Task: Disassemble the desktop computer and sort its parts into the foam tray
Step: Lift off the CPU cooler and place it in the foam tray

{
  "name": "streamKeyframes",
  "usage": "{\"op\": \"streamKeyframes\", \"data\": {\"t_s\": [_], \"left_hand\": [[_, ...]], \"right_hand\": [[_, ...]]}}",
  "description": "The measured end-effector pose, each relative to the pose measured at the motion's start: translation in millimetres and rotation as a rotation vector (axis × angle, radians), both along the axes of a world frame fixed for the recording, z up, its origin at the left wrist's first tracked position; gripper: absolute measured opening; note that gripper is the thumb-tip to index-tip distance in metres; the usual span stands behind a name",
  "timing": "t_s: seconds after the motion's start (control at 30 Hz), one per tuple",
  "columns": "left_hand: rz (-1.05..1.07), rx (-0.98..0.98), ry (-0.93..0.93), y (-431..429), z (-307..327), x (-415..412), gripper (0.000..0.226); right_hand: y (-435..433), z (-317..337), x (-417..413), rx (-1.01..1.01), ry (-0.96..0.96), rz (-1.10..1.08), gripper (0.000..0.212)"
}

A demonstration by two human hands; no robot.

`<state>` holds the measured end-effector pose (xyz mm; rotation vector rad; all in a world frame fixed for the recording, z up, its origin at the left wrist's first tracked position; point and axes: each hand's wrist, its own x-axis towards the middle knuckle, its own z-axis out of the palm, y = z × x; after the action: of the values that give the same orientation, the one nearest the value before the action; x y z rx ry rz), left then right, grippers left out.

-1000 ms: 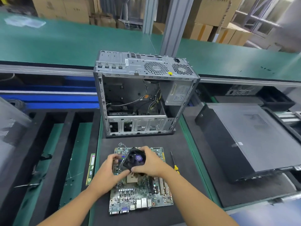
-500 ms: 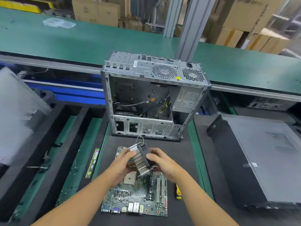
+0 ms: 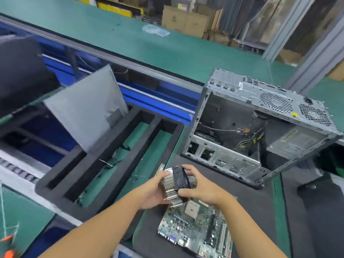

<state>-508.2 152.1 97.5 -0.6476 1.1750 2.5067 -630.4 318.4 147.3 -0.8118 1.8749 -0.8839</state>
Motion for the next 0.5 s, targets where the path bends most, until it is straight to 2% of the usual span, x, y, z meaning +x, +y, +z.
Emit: {"op": "streamKeyframes", "data": {"t_s": [0.2,0.3,0.37,0.43,0.5], "left_hand": [[-0.003,0.047,0.012,-85.3,-17.1,24.8,0.057],[0.067,-0.015,-0.058,-133.0,-30.9,37.9,0.053],[0.192,-0.166,-0.153,-165.7,-43.5,47.0,0.048],[0.266,-0.434,-0.245,-193.4,-57.3,56.4,0.031],[0.195,-0.701,-0.300,-214.0,-74.4,66.1,0.014]], "right_hand": [[-83.5,-13.4,16.8,0.069,0.029,0.009,0.084],[-123.2,-22.6,26.8,0.085,0.057,0.001,0.085],[-146.9,-26.9,32.3,0.089,0.086,-0.035,0.087],[-168.9,-30.6,36.5,0.085,0.111,-0.085,0.085],[-191.9,-32.9,40.3,0.078,0.133,-0.138,0.083]]}}
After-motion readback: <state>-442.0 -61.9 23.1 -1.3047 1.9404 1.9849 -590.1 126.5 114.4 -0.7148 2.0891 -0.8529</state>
